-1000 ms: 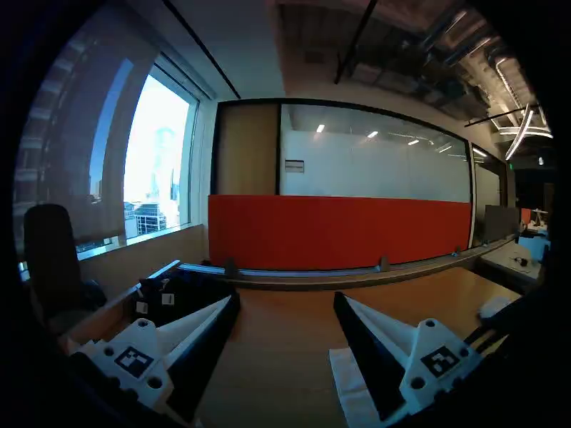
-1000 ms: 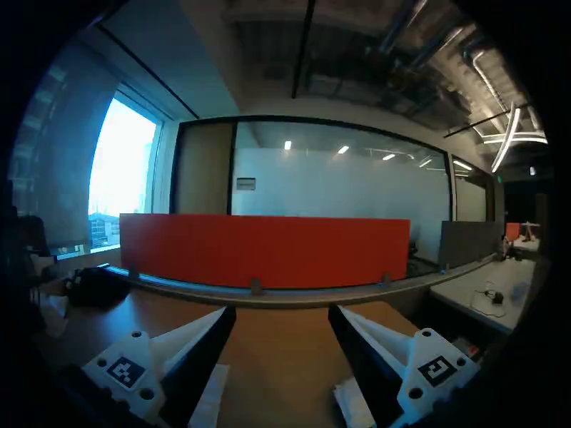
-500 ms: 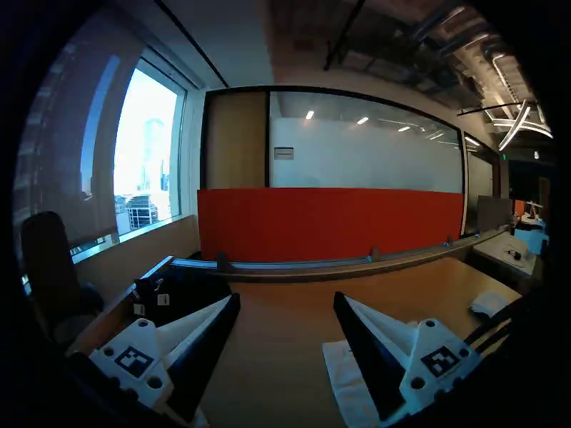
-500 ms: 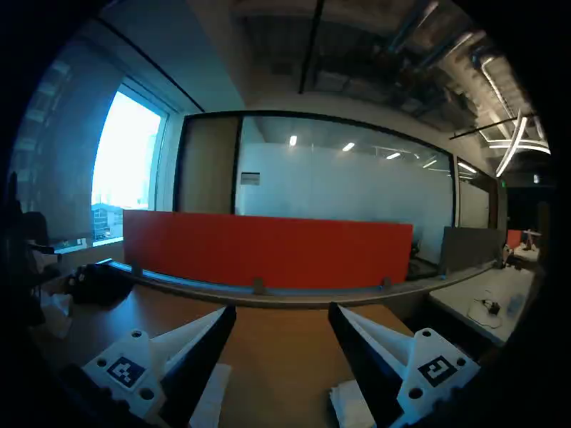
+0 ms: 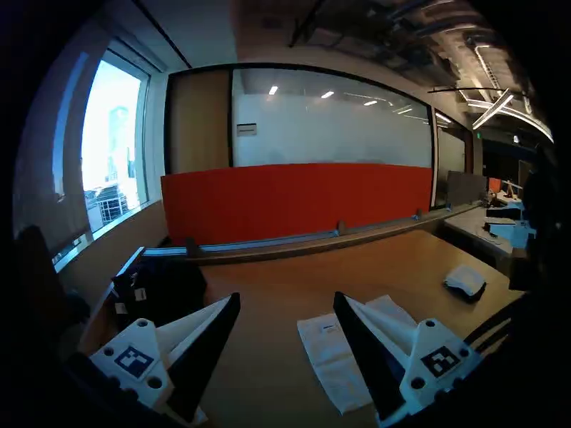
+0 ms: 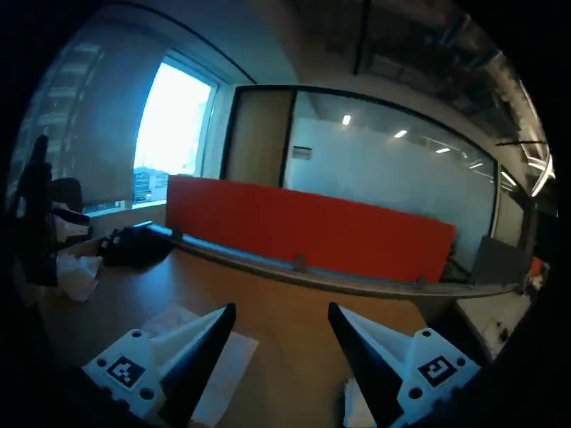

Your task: Fold towel

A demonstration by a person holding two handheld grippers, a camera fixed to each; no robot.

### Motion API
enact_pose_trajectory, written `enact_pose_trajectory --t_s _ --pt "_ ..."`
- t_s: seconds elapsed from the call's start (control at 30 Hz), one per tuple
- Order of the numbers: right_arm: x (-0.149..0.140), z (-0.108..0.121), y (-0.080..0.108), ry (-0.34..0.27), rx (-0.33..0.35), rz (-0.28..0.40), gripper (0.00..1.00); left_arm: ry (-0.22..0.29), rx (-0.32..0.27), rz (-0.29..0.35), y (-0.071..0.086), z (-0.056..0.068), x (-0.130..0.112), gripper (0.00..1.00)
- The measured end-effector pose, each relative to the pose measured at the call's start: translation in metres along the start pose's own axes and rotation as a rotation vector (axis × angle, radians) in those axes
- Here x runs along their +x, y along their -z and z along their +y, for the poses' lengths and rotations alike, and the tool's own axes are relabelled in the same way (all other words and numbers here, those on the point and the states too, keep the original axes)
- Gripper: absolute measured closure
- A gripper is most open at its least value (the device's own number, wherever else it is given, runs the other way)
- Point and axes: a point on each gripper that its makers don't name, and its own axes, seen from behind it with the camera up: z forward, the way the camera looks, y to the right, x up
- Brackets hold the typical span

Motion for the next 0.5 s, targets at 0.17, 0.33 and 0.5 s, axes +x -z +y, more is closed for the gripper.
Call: enact_pose_trajectory --t_s 0.17,0.33,0.5 --pt "-0.008 -0.013 -0.001 0.020 0.074 -0.042 0.00 -0.040 -0.031 -0.037 0.001 0.008 -0.009 0.03" --pt "-0.015 -0.019 -0.002 0.035 0.104 -0.069 0.00 -0.053 -0.049 -0.068 0.000 0.013 -0.022 0.03" --pt "-0.032 -0.027 -0.003 0.048 0.132 -0.105 0.00 -0.052 -0.072 -0.105 -0.001 0.020 -0.041 0.03"
